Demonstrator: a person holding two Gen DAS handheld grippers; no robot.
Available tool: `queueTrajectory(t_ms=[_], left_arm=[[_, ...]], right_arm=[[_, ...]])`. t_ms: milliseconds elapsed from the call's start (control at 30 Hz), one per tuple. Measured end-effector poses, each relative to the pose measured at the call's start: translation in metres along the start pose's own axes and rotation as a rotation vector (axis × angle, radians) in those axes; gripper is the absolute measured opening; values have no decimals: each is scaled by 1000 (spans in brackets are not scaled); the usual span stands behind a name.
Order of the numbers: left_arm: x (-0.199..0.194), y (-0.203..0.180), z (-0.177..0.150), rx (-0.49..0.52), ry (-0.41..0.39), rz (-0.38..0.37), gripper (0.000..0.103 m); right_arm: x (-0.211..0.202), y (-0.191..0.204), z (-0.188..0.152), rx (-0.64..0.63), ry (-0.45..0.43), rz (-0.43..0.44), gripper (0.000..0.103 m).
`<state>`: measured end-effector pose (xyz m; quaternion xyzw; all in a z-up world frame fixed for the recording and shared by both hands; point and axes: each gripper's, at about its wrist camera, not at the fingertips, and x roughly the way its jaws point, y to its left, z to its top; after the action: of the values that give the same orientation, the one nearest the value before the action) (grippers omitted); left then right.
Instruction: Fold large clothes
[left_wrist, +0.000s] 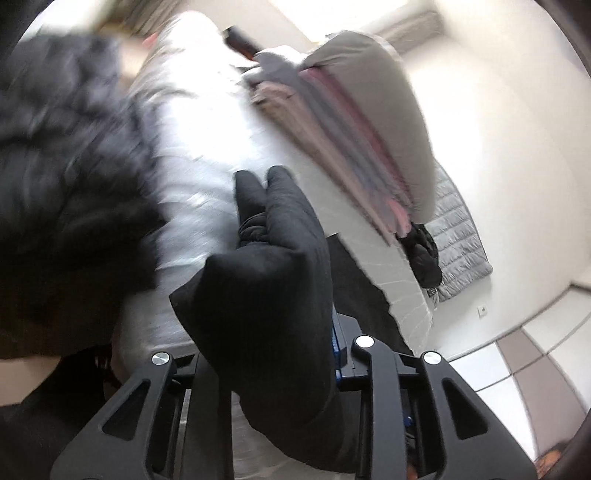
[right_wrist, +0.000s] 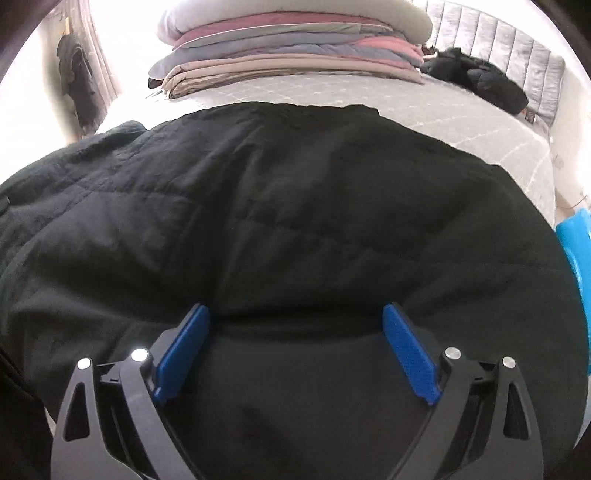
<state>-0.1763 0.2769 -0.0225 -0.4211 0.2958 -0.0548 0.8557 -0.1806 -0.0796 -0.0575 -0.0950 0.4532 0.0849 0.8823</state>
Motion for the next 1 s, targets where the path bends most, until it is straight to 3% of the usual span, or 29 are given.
queueTrajectory(t_ms=[200, 267, 333, 400, 467, 567, 633, 700, 733, 800, 867, 933, 1000], left_arm=[[-1, -123, -12, 300, -37, -62, 23], [7, -169, -30, 404, -23, -93, 23], [18, -208, -53, 496, -1, -119, 23], [39, -248, -87, 591, 45, -155, 23], [65, -279, -122, 669, 98, -176, 23], [112, -308, -183, 768, 215, -187, 23], [143, -318, -221, 847, 289, -176, 23], [174, -320, -269, 927, 418, -145, 24], [184, -318, -287, 965, 445, -125, 26], [186, -317, -309, 1051, 427, -97, 33], [180, -318, -315, 1080, 423, -107, 45], [170, -323, -317, 1106, 455, -106, 55], [159, -321, -310, 1129, 482, -114, 60]], right_arm=[[0, -6, -6, 23, -13, 17, 91], [-4, -20, -4, 83, 6, 95, 92], [-13, -48, 2, 249, 18, 295, 92], [-29, -99, -3, 546, -7, 628, 92], [-40, -149, -9, 753, -52, 881, 92], [-43, -204, -17, 904, -46, 1063, 96], [-40, -230, -21, 957, -29, 1077, 96], [-31, -258, -22, 969, 1, 1035, 96], [-21, -267, -23, 978, 50, 1025, 96], [-2, -275, -27, 972, 162, 991, 96], [9, -276, -25, 954, 221, 1005, 96], [7, -268, -12, 845, 229, 991, 96], [10, -261, -4, 793, 258, 999, 96]])
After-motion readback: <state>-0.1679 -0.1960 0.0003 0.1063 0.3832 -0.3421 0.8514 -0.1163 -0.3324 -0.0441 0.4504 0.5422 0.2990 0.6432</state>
